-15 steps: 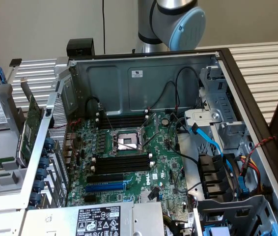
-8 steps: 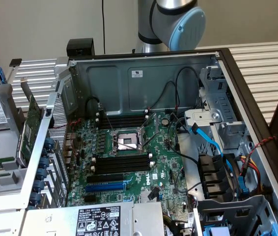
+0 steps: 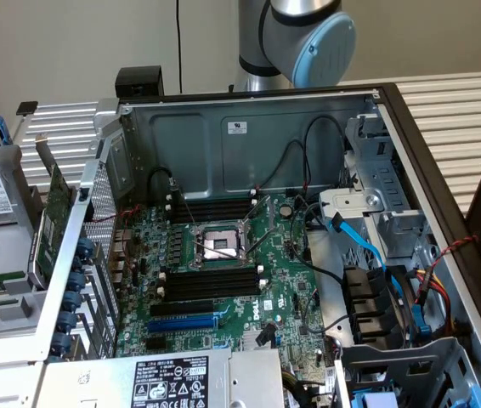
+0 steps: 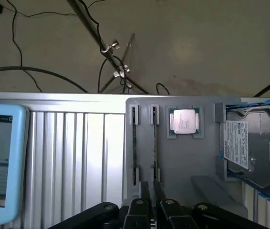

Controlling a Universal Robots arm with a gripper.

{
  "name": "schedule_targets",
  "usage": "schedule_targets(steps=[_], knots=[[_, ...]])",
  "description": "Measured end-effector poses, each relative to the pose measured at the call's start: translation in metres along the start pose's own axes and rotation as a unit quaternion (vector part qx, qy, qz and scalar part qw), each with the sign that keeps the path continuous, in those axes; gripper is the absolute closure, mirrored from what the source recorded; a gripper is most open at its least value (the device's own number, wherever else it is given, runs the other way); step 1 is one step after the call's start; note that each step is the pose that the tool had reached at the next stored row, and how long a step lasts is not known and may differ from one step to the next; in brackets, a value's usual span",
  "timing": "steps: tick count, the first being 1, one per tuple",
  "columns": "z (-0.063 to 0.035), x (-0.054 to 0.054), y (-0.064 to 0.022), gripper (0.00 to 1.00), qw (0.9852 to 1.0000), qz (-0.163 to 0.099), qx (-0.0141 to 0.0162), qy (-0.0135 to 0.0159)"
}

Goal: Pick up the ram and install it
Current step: 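Pick up the ram and move it above insertion slot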

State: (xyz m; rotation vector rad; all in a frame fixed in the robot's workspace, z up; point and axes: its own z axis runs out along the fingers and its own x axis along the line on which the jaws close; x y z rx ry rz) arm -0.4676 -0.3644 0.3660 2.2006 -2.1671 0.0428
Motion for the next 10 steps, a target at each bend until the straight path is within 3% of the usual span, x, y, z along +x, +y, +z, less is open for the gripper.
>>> schedule_targets(steps=[1,3,4,10], knots=[[0.0001,0.0,0.0,0.76,1.0,0.0,-0.0001,0.0],[0.0018,0.001,0.0,0.76,1.0,0.0,0.0001,0.0],[0.0035,0.001,-0.0001,0.7,1.0,0.0,0.0,0.0],[0.0144,0.001,-0.0002,0.7,1.0,-0.001,0.0002,0.0]])
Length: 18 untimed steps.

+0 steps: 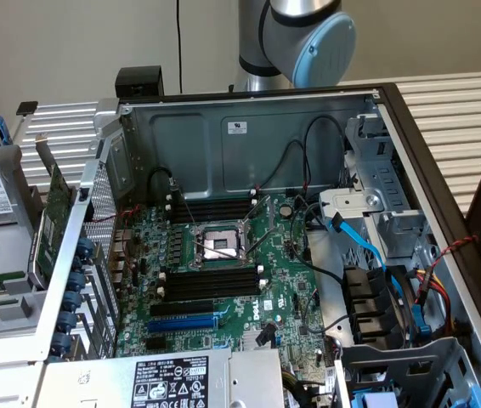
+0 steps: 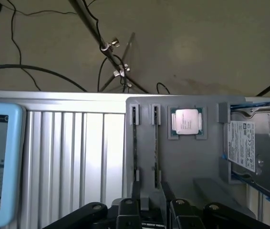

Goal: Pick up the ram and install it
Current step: 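Pick up the ram and move it above insertion slot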

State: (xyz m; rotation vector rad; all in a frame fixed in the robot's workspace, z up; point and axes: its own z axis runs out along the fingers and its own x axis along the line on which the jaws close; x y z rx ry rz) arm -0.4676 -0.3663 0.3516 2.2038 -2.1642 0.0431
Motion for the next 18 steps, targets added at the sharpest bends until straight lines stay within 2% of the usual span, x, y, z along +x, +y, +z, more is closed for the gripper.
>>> schedule_targets(steps=[7,8,18], knots=[[0.0129,0.002,-0.0002,0.68,1.0,0.0,0.0002,-0.0013],[0.0149,0.003,-0.0002,0.62,1.0,0.0,0.0001,-0.0013],[0.0332,0.008,-0.0003,0.62,1.0,0.0,0.0002,-0.0013]])
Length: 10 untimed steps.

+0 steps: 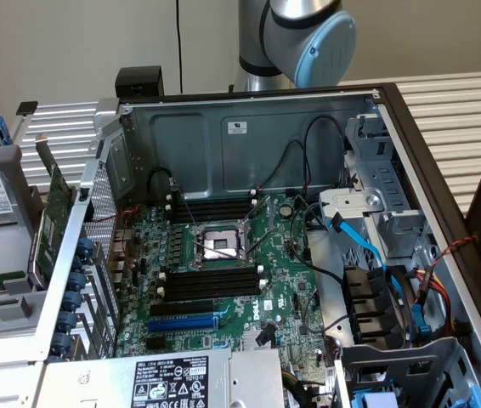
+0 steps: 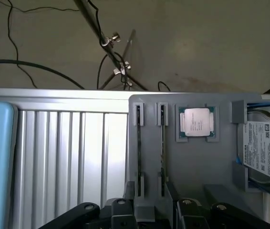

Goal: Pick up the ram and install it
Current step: 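Pick up the ram and move it above insertion slot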

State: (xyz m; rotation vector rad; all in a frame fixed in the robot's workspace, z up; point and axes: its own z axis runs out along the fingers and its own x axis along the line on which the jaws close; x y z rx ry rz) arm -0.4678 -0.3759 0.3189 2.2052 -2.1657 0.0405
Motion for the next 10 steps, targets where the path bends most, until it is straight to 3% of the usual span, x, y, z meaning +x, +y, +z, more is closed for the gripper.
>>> schedule_targets(steps=[10], knots=[[0.0181,-0.001,-0.0037,0.62,1.0,0.0,0.0,-0.0001]])
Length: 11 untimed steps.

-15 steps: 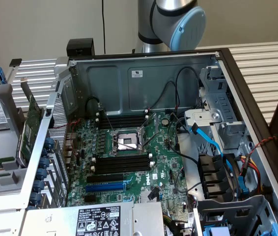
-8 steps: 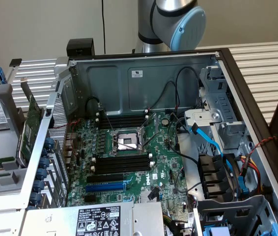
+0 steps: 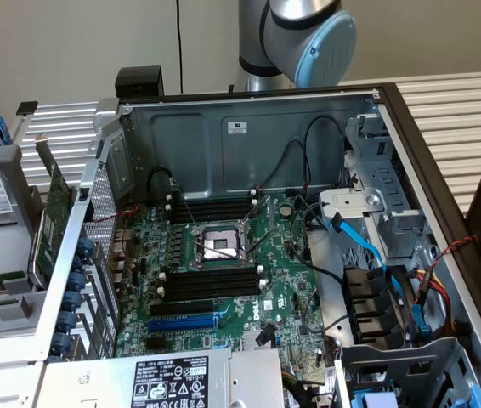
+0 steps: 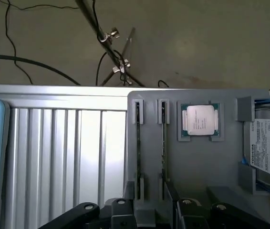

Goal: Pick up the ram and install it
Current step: 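Pick up the ram and move it above insertion slot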

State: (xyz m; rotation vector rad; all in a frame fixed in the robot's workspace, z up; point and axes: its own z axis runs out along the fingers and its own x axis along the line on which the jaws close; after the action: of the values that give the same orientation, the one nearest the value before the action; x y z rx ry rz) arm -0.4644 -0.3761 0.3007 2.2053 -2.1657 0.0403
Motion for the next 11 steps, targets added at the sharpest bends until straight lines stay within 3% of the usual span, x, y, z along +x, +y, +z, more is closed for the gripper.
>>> schedule_targets(steps=[11], knots=[[0.0201,0.0,-0.0003,0.62,1.0,0.0,0.0,0.0]])
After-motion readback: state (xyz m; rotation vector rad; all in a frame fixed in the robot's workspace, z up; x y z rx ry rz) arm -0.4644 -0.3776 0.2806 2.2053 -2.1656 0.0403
